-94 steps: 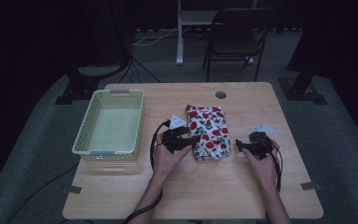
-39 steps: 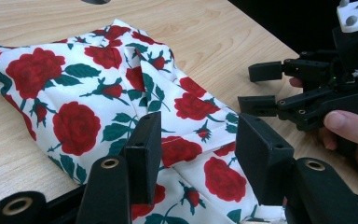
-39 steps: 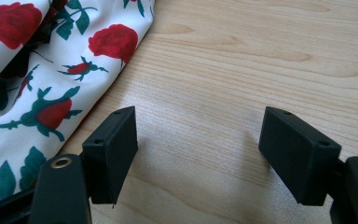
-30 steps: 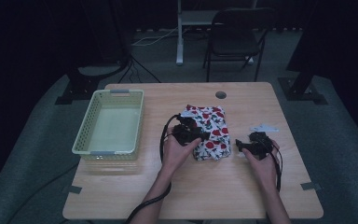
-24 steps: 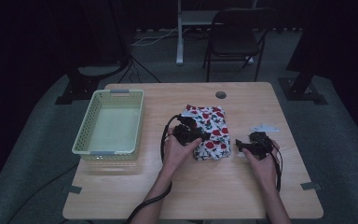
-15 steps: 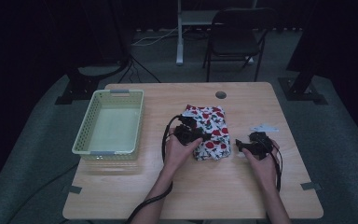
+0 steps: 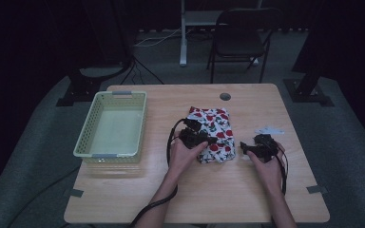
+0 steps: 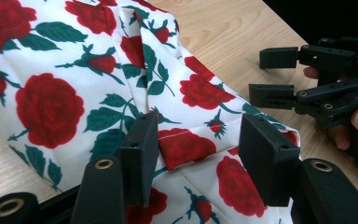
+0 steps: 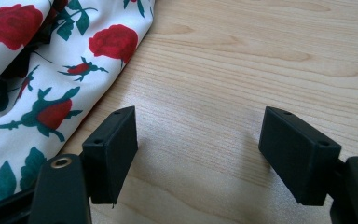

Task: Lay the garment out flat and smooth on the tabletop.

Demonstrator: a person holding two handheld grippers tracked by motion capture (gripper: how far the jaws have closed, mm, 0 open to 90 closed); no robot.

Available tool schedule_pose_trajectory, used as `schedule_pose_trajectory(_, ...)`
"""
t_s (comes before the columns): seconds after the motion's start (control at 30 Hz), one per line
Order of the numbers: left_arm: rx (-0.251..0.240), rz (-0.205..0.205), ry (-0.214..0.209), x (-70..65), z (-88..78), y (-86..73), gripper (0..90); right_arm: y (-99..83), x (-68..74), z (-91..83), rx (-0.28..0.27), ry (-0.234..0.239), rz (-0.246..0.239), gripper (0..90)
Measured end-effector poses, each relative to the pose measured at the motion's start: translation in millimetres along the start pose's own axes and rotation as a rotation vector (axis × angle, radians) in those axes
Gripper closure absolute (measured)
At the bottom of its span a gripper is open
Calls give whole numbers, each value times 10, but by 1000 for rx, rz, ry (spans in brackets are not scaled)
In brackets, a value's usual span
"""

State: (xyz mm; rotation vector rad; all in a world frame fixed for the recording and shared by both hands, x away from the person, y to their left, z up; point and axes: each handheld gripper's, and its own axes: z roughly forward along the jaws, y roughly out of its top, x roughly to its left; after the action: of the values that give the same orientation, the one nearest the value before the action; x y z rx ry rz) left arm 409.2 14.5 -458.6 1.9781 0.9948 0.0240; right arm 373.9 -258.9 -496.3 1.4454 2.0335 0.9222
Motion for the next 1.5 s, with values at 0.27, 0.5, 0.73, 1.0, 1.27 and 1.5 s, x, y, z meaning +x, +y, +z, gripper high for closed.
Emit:
schedule_pose_trajectory(0.27, 9, -10, -5, 16, 29, -32, 492, 0, 1, 0, 0, 0, 1, 273)
schedule_pose_trajectory(0.5, 13, -18, -8, 28, 35, -64, 493, 0, 2, 0, 1, 0, 3, 273)
schedule_pose_trajectory(0.73, 25, -25, -10, 18, 57, -63, 506, 0, 4, 0, 1, -1, 2, 273)
schedule_pose_trajectory(1.0, 38, -29, 41, 26, 91, -61, 642, 0, 3, 0, 1, 0, 3, 273)
schedule_pose_trajectory(1.27, 44, -39, 67, 32, 92, -56, 788, 0, 3, -1, 1, 0, 3, 272)
schedule_pose_trajectory(1.5, 38, -50, 64, 30, 84, -60, 894, 0, 3, -1, 1, 0, 2, 272)
